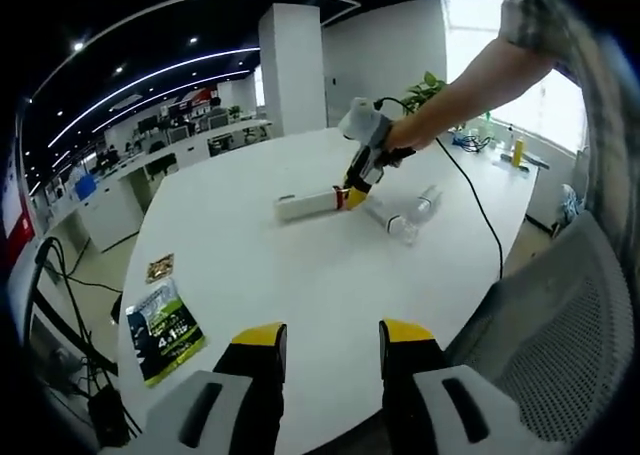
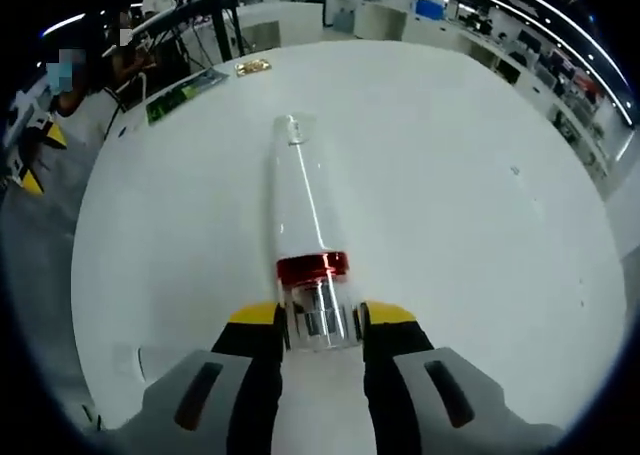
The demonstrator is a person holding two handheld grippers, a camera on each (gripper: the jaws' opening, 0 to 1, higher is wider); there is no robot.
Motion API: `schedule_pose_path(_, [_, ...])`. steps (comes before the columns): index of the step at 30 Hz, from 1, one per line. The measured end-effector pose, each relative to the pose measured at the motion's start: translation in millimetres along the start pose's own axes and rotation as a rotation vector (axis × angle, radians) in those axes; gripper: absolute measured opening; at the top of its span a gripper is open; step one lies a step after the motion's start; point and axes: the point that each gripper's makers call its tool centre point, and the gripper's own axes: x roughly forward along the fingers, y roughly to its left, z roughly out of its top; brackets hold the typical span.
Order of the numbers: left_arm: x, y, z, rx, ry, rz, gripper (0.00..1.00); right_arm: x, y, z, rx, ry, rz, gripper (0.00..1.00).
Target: Arrange the skincare products in the storage area until every visible bottle or jar stands upright without overlapping.
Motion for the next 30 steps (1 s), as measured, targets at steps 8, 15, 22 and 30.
schedule_pose_path(8, [1, -2.3, -1.2, 0.011, 0.006, -0.004, 0.38, 0, 2, 0.3, -0.001, -0.019, 0.001, 0.28])
schedule_pose_path(15, [2, -0.4, -5.0, 0.020, 0.022, 0.010, 0.38, 1, 1, -0.6, -0.027, 0.039, 0.011, 0.26])
schedule_pose_path(22, [1, 6.8, -6.0, 0.003, 0.023, 0.042, 0.38, -6, 2, 6.6, -0.008, 0.055, 0.022, 0.26])
schedule_pose_path(30, [-1, 5.2, -6.4, 0.041, 0.024, 0.058, 0.36, -21, -1, 18.7, -0.083, 0.157, 0.032, 0.25])
